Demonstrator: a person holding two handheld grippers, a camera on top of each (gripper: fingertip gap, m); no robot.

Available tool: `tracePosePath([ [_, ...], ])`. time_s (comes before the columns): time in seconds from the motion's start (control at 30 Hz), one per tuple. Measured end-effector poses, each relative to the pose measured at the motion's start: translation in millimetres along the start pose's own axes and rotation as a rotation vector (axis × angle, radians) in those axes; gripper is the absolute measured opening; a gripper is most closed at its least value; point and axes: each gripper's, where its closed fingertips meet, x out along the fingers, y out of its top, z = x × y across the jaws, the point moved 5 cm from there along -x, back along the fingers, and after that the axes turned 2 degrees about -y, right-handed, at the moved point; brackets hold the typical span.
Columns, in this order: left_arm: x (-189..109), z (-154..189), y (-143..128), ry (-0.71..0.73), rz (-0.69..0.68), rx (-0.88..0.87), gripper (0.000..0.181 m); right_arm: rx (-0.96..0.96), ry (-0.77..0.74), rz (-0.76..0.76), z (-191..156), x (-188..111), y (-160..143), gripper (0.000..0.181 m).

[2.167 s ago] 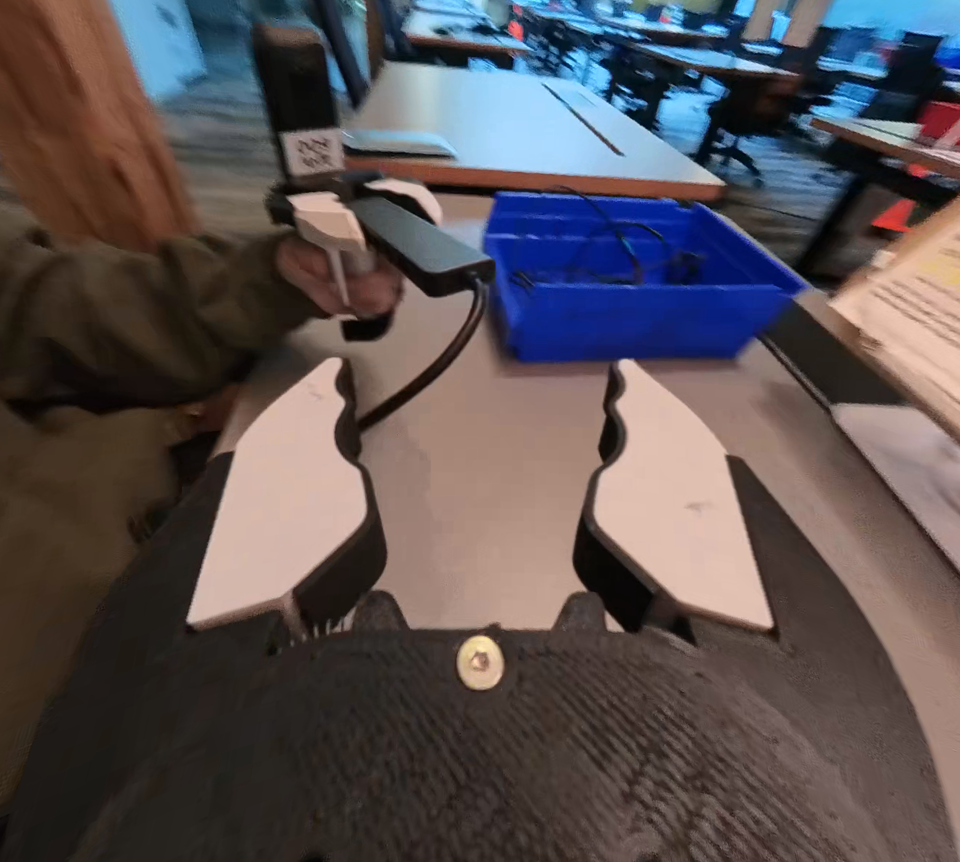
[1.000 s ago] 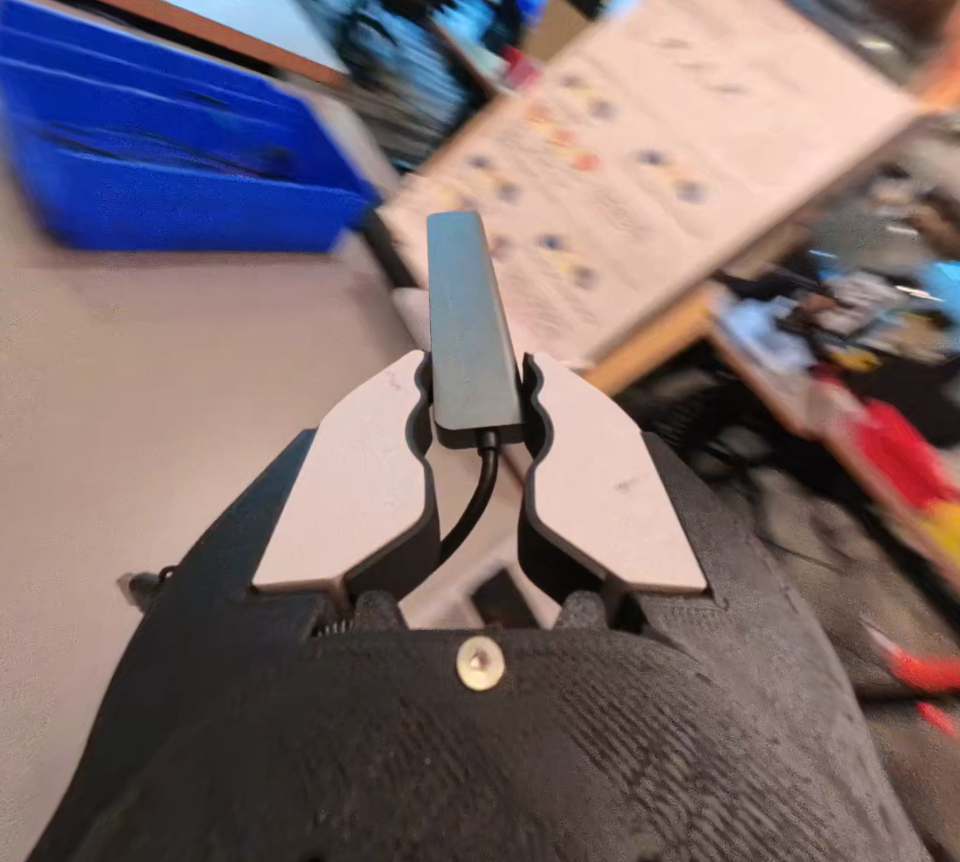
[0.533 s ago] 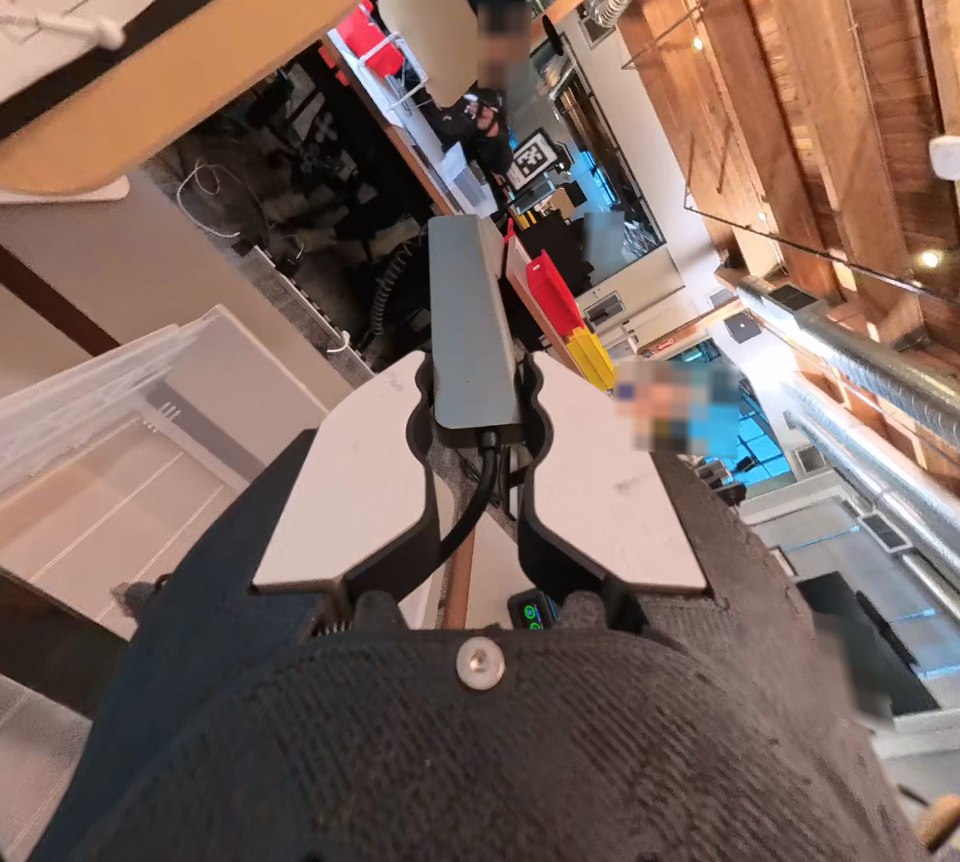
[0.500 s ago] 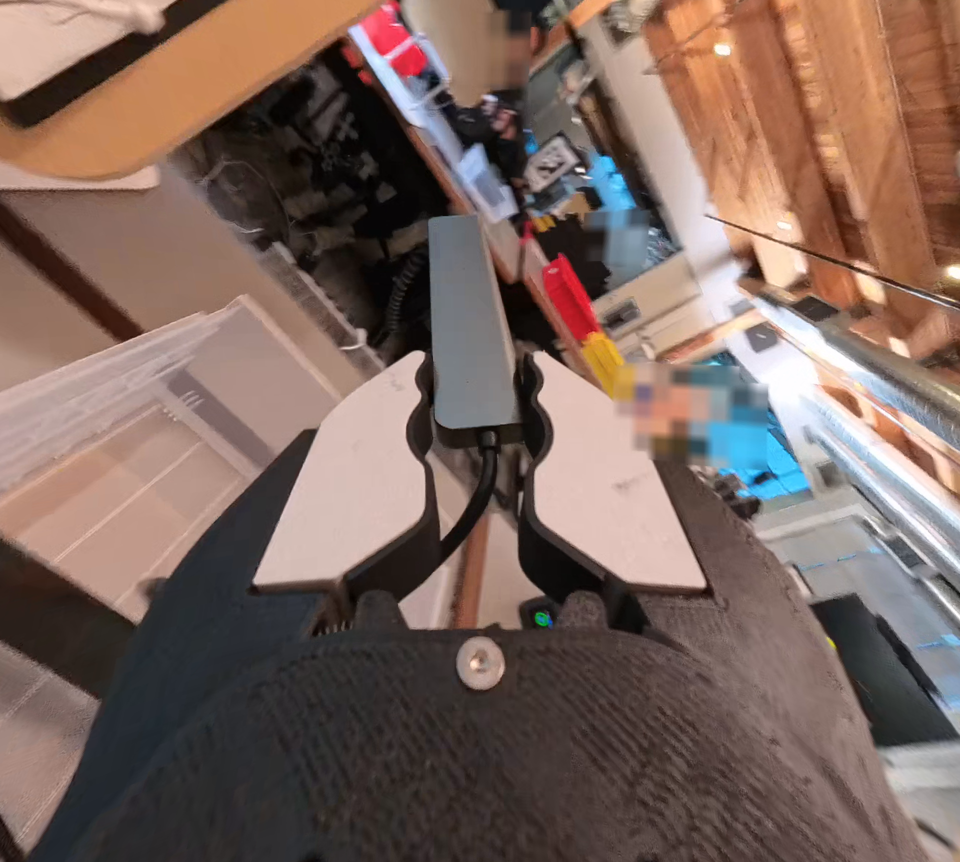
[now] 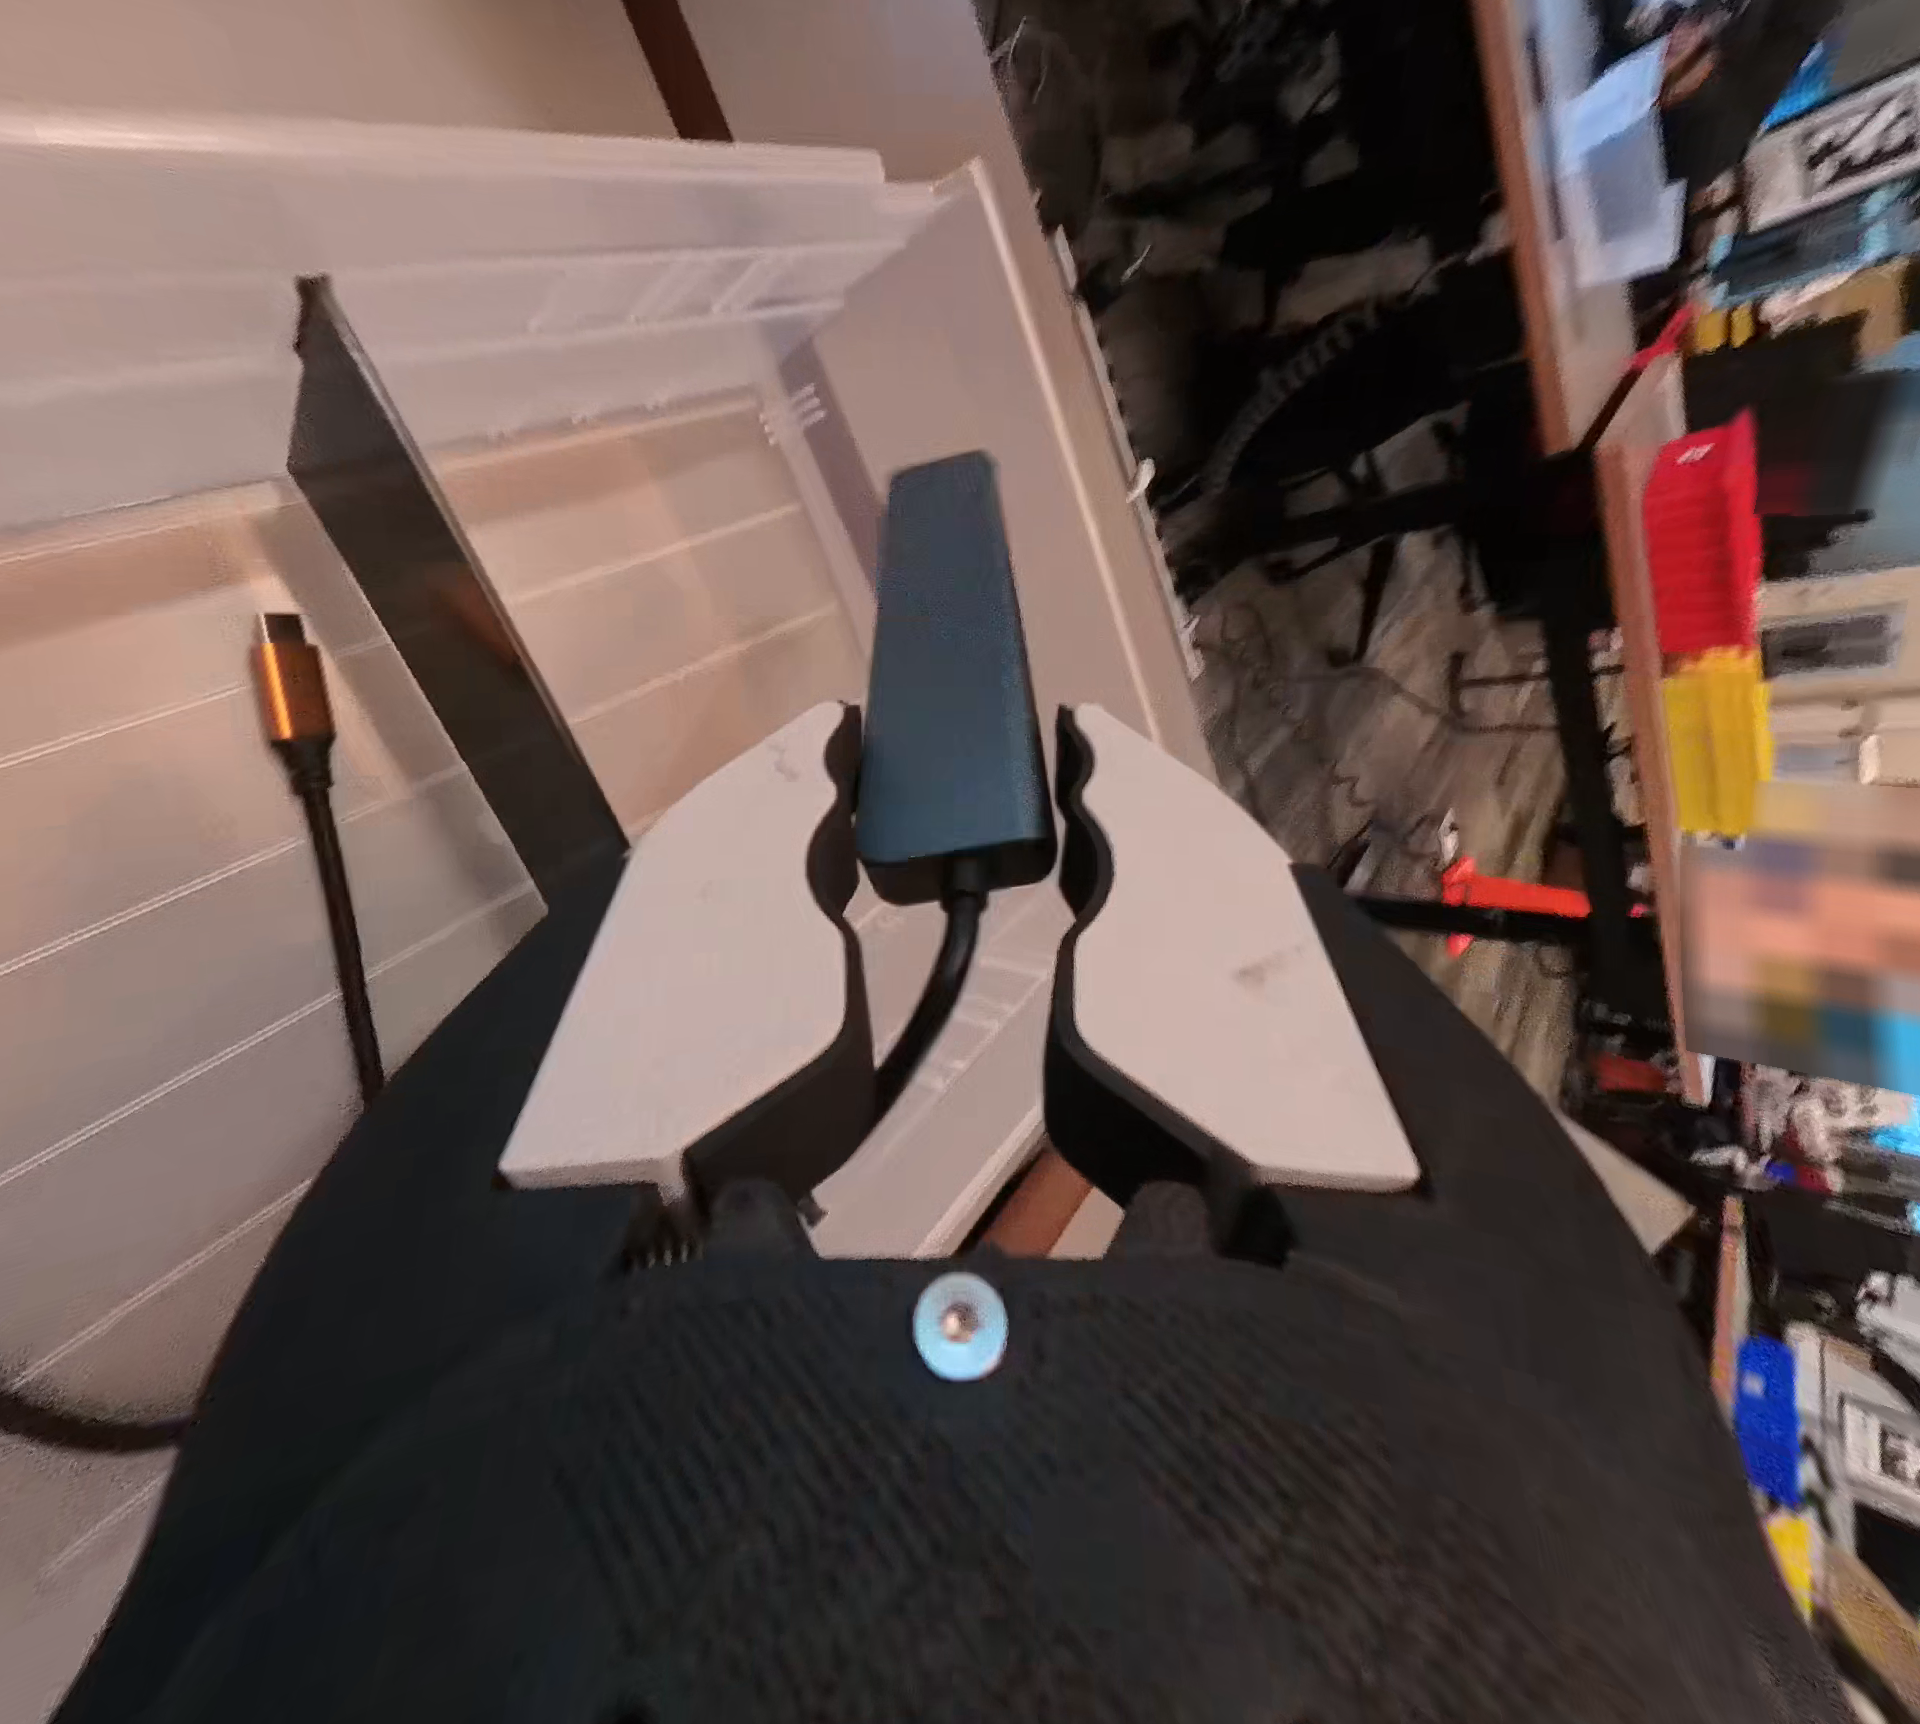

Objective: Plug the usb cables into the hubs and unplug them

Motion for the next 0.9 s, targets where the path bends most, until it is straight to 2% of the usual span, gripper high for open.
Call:
tracePosePath([
  [0.1, -1, 0, 0, 0.005, 0.007, -0.001, 0.046, 0.067, -0.053, -0.089, 14, 0, -3, 0.069],
  [0.2, -1, -1, 1, 0.007, 0.01, -0.006, 0.046, 0.141, -0.031, -0.032, 21, -10, 6, 0.066],
  [0.33, -1, -2, 1, 0.006, 0.014, -0.018, 0.045, 0.184, -0.162, -0.028, 39, -31, 13, 0.064],
  [0.43, -1, -4, 1, 0.017, 0.023, -0.029, 0.044, 0.23, -0.234, 0.015, 30, -49, 35, 0.062],
  [0.53, -2, -7, 1, 0.045, 0.026, -0.036, 0.043, 0.28, -0.175, 0.166, -21, -69, 79, 0.063],
  [0.7, -5, -19, 13, 0.17, -0.019, -0.053, 0.043, 0.37, 0.091, 0.61, -153, -98, 171, 0.06],
  [0.8, -22, -39, 34, 0.348, -0.084, -0.068, 0.042, 0.392, 0.213, 0.737, -214, -99, 204, 0.059],
  [0.9, -56, -72, 40, 0.623, -0.27, -0.085, 0.042, 0.342, 0.167, 0.743, -238, -85, 212, 0.058],
])
